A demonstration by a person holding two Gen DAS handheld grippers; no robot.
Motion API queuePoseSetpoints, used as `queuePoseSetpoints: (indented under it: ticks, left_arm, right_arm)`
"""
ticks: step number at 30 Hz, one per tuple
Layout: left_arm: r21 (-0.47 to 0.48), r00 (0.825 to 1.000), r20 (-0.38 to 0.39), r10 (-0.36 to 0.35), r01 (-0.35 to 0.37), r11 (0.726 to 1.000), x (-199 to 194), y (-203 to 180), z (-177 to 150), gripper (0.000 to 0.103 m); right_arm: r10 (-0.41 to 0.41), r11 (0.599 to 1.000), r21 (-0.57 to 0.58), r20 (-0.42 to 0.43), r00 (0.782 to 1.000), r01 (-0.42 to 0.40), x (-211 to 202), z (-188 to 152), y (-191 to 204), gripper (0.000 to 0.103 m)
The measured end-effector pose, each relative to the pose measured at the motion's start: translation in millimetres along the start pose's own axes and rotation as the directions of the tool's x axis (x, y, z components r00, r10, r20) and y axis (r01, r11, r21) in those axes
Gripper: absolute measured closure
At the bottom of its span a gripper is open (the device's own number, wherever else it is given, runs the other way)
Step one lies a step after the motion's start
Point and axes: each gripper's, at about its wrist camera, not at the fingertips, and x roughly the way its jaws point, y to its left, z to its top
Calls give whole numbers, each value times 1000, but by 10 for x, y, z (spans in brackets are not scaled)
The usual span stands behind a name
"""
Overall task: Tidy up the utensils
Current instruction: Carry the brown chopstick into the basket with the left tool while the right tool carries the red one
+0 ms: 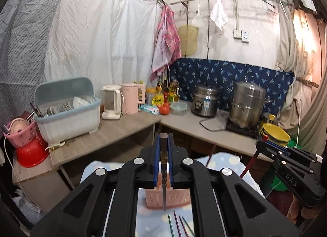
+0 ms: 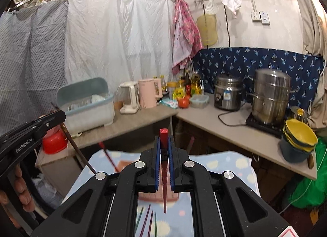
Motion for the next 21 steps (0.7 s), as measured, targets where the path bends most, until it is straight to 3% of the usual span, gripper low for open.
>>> queuePoseSetpoints:
  ticks: [4,8,14,21]
  left_arm:
    - [7,999,29,25,-26,1000,296,21,181,96]
    - [-5,999,37,31,-30,1000,615,60,206,96]
    - [-7,1000,4,27,-27,1000,1035,94,-35,96]
    - [-29,997,-73,20,-23,999,1264,199,-400,96]
  right_arm:
    - [-14,1000,1,33,999,14,334,232,24,96]
    - [-15,1000,1,27,1000,15,707,255,31,96]
    - [1,1000,2,-34,999,-1,1175,4,43,96]
    - [-1,1000,-12,-106,994,-1,1419,-338,67,96]
